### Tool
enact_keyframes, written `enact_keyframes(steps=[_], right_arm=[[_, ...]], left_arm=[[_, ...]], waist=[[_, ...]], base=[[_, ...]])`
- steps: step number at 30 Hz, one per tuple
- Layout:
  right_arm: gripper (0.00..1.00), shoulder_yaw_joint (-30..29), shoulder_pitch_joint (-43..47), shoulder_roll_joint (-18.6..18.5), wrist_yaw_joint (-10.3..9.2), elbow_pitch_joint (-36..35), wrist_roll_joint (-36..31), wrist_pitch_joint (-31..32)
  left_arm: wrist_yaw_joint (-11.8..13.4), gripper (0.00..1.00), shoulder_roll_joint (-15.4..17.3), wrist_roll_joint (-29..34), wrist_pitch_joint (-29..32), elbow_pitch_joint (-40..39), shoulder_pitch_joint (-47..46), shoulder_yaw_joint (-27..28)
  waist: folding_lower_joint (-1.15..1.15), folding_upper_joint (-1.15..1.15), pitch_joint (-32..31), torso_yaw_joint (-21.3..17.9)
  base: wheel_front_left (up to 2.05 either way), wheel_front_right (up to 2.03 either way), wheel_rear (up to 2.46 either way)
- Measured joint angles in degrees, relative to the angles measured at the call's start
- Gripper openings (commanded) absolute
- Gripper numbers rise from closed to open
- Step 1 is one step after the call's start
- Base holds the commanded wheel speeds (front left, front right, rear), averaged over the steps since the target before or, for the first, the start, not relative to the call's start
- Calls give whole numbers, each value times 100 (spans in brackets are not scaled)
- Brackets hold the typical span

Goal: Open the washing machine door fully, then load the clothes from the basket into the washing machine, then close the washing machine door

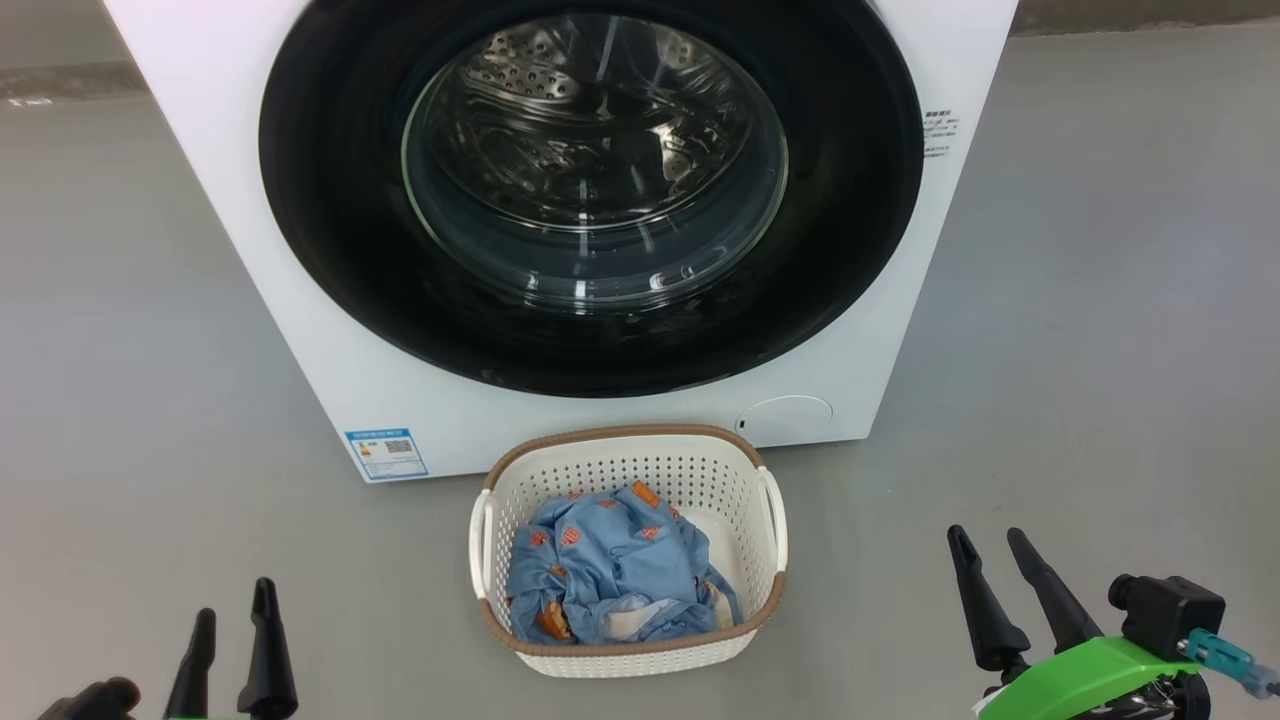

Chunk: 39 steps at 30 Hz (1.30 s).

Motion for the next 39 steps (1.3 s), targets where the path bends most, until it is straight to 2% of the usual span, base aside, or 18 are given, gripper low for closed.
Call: enact_keyframes(steps=[39], right_arm=[[100, -192, 0, -87, 0, -64, -2799, -632]], left_arm=[[86, 100, 49, 2452, -619, -81, -1, 178]], waist=[[0, 0, 32, 14]], base=[[0, 0, 0]])
